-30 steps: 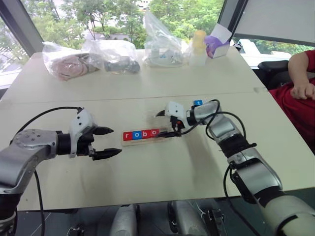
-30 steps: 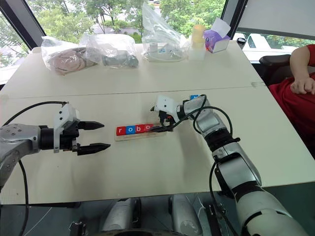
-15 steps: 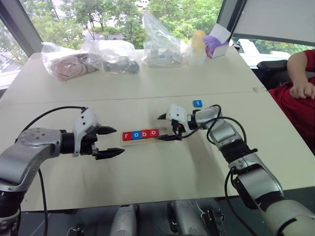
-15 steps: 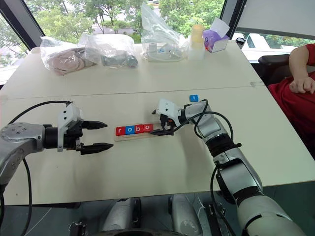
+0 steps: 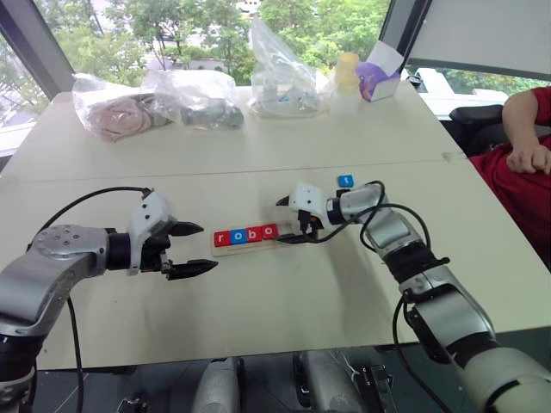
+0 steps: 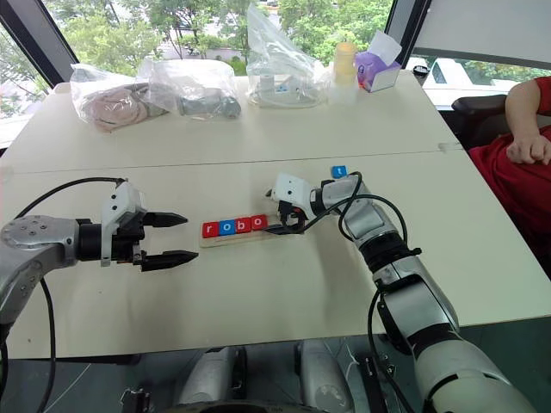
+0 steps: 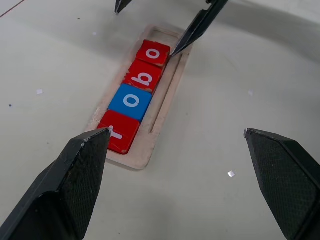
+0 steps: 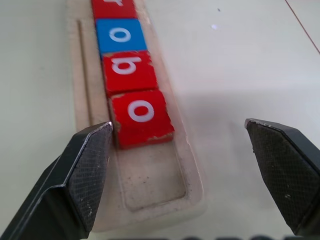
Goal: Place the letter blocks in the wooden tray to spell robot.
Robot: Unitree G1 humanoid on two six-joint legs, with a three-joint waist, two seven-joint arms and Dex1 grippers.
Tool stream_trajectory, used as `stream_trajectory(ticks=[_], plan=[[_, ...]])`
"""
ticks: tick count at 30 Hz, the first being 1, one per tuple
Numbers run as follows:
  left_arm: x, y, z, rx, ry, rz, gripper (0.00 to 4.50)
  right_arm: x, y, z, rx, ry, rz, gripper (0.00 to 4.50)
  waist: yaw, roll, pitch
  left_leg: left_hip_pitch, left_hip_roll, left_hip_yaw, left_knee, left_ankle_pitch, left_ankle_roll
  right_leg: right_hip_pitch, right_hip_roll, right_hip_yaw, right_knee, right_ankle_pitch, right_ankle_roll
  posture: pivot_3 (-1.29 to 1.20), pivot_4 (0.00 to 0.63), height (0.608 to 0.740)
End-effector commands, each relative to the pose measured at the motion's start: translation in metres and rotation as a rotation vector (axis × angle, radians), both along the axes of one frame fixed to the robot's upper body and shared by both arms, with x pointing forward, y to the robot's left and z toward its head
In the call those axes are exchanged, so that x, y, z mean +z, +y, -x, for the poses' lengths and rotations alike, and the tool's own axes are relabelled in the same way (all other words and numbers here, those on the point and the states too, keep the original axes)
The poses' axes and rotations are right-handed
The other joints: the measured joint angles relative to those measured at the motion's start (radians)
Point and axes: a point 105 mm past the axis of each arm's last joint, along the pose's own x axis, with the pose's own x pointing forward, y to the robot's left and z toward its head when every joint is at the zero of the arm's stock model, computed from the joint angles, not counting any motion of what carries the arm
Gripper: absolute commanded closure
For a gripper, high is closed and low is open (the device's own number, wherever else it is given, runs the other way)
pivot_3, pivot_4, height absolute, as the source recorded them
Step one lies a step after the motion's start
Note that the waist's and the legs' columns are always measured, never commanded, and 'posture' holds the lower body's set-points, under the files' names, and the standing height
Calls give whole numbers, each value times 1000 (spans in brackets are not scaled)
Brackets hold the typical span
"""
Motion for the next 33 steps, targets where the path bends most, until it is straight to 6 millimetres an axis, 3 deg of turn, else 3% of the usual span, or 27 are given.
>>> stream_trajectory(ticks=[1,3,6,9,11,13,18,26,33], plan=[[18,-8,-3,-16,-86,36,0,36,-12,5,-38,-37,-115,108,3,0,0,0,0,0,0,0,0,0,0,0,0,0,0,0,150,740],[23,-13,-6,-15,-120,62,0,48,-22,4,-113,-30,-174,108,4,0,0,-1,0,0,1,0,0,0,-1,0,0,0,0,0,150,740],[38,-33,-22,-18,-219,141,0,70,-68,-7,-421,-3,-342,108,17,0,0,0,-1,-1,2,0,0,1,-1,0,0,0,0,0,150,740],[38,-43,-29,-42,-236,161,0,65,-91,-14,-627,18,-381,108,23,0,0,0,-1,0,2,0,0,1,-1,0,0,0,0,0,150,740],[36,-56,-40,-78,-252,167,0,47,-125,-32,-952,-16,-370,108,22,-1,-1,1,-1,1,1,0,0,1,0,1,0,0,0,0,150,740],[38,-65,-52,-82,-274,181,0,32,-143,-38,-1133,-49,-345,108,22,-1,-1,1,-1,1,1,0,0,1,1,1,0,0,0,0,150,740],[36,-86,-62,-111,-300,204,0,12,-126,-46,-1227,0,-442,108,7,-1,-1,0,-1,2,0,0,0,0,2,2,0,0,0,0,150,740],[24,-80,-72,-106,-326,83,0,-6,-112,-60,-1283,7,-441,108,-5,-1,-1,0,-1,2,-1,0,0,-1,2,2,0,1,1,0,150,740],[23,-83,-71,-99,-331,90,0,-11,-97,-77,-1264,27,-457,108,-5,0,-1,0,-1,2,-1,0,0,-1,2,2,0,1,1,0,150,740]])
